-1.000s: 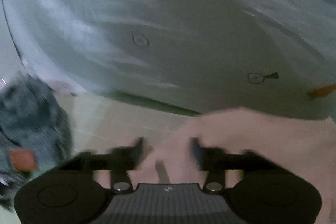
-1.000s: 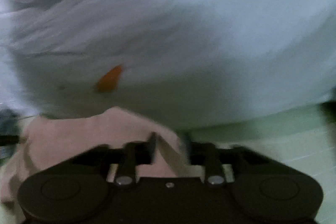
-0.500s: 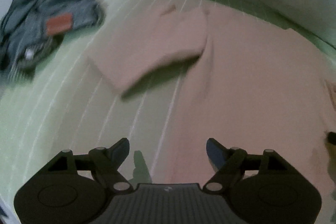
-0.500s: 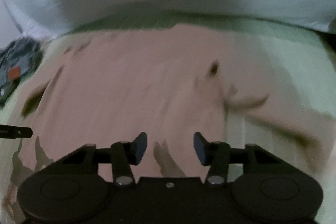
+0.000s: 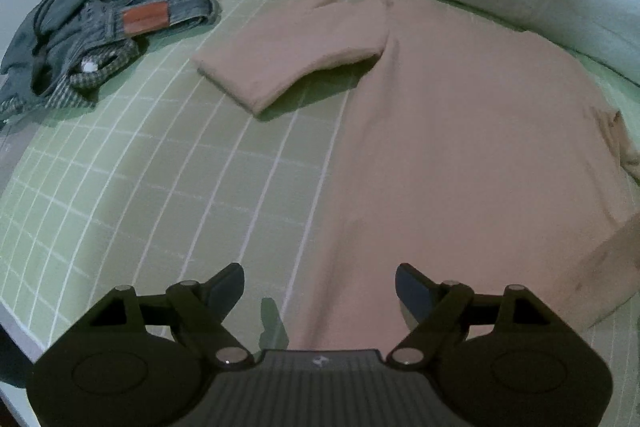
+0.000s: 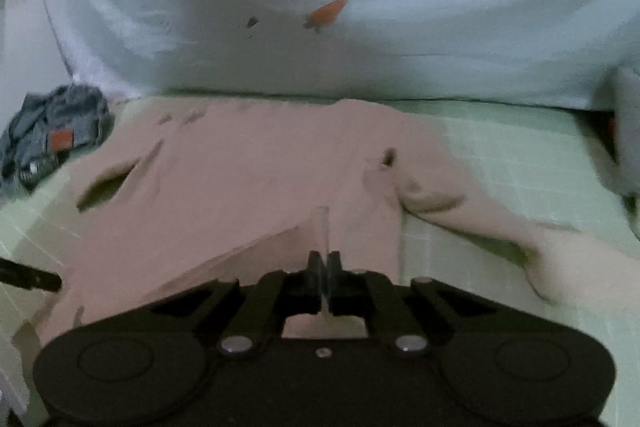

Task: Fold clothes

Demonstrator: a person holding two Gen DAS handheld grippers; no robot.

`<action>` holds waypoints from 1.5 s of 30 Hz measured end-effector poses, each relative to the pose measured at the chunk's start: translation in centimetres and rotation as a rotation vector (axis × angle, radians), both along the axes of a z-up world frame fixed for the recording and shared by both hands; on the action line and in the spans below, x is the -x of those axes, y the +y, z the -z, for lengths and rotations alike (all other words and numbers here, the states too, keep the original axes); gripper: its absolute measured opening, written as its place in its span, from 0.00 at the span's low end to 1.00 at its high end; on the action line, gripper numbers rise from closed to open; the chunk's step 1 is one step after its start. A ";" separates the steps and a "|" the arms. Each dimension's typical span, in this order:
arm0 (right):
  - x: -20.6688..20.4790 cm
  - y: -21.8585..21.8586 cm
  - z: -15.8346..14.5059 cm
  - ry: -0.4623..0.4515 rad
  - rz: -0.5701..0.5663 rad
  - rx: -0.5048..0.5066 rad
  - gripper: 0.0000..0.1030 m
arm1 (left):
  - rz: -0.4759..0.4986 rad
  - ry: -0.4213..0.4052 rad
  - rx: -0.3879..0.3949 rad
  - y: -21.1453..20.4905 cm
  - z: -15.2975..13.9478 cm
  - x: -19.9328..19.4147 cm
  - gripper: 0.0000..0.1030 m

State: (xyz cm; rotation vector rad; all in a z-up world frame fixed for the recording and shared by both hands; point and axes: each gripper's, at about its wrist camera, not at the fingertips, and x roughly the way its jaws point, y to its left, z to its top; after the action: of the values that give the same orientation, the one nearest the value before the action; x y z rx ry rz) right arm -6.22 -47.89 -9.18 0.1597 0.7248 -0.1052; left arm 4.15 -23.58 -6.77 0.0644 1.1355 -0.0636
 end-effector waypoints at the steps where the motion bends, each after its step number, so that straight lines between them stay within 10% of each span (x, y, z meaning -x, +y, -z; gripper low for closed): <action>1: 0.7 -0.2 0.2 0.008 0.018 -0.016 0.03 | 0.001 0.005 -0.003 0.2 0.1 0.4 0.81; 12: 6.7 -1.1 2.2 0.101 0.156 -0.097 0.06 | 0.033 0.062 -0.028 0.9 1.5 4.0 0.82; 27: 7.4 -0.5 1.4 0.075 0.167 -0.013 1.00 | 0.084 -0.010 -0.074 -0.1 0.2 7.3 0.88; 35: 6.5 -3.4 1.4 0.026 0.147 0.021 1.00 | 0.080 -0.042 -0.055 -1.8 -0.4 8.1 0.89; 45: 3.3 -18.6 2.7 0.029 0.352 0.055 1.00 | 0.020 -0.123 -0.053 -3.5 -3.8 8.5 0.92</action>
State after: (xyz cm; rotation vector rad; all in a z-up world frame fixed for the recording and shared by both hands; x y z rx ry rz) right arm -9.53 -66.48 -11.90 0.2321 0.7166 -0.4635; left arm -4.34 -27.06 -2.92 0.1252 1.0137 -0.0470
